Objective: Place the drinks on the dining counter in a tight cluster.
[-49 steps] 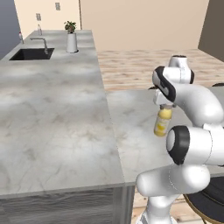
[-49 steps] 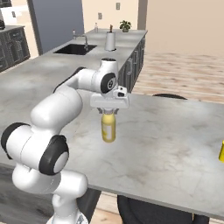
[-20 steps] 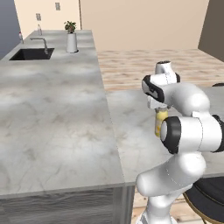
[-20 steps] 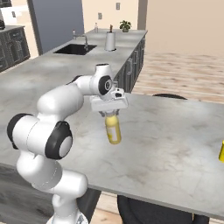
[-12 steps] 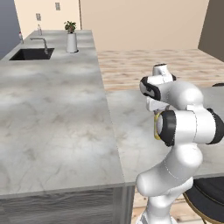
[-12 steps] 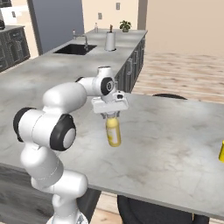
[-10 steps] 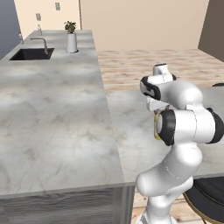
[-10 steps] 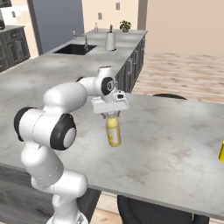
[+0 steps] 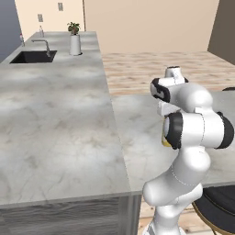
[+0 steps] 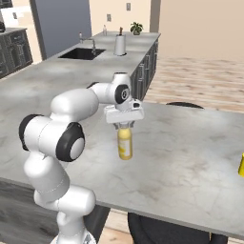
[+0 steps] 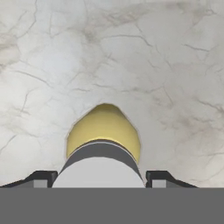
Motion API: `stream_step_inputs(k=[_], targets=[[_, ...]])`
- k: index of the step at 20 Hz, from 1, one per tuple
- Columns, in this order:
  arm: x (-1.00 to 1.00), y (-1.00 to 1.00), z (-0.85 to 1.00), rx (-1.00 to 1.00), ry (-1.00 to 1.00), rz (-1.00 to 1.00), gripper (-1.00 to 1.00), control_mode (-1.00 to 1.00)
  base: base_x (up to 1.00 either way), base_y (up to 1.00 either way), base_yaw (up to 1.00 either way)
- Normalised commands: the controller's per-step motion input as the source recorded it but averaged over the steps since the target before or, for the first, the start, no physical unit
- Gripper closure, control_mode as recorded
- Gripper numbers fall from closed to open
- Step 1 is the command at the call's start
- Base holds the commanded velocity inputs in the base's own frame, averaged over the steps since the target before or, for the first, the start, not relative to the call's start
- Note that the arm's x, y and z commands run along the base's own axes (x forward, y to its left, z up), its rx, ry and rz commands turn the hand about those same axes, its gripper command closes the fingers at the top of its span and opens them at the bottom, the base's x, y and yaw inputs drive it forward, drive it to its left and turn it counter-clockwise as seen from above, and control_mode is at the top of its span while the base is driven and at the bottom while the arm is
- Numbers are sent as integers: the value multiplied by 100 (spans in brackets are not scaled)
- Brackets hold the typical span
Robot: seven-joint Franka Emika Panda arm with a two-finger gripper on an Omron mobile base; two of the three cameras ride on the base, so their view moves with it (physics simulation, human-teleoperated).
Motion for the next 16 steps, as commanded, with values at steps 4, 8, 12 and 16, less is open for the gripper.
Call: stream_step_inputs(k=[4, 8, 12, 16], targets=[[-5, -18, -6, 2, -5, 1, 100, -100, 0, 0, 0], [-12, -11, 0, 0, -1, 0, 100, -100, 0, 0, 0], [0, 0, 0, 0, 0, 0, 100, -100, 0, 0, 0], [0, 0, 0, 0, 0, 0, 100, -100, 0, 0, 0]])
